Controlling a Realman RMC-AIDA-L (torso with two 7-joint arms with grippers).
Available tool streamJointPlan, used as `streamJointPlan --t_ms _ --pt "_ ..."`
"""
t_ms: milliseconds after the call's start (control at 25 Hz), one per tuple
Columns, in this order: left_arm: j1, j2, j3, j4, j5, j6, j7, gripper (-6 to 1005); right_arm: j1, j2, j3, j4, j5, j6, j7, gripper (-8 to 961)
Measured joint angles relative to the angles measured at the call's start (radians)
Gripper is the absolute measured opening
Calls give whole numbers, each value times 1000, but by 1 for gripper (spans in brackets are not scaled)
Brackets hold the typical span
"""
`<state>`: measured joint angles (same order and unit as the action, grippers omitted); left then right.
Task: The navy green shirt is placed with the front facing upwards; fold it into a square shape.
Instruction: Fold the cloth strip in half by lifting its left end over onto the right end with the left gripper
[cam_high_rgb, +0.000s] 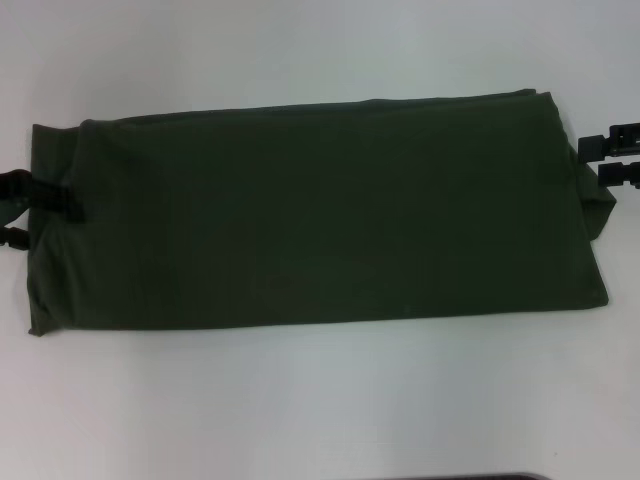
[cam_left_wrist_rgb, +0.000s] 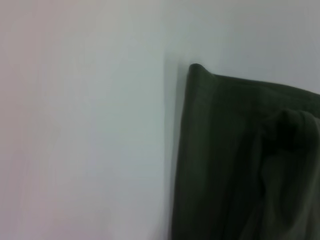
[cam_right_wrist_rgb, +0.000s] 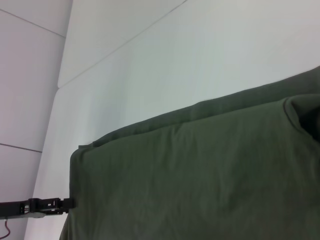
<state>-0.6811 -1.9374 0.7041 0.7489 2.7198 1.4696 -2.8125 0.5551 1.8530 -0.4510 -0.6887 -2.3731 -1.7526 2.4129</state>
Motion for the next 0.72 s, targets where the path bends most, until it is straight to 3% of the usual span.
streamJointPlan --t_ms 720 --pt "-24 -11 -1 -2 -9 38 8 872 0 0 0 0 0 3 0 795"
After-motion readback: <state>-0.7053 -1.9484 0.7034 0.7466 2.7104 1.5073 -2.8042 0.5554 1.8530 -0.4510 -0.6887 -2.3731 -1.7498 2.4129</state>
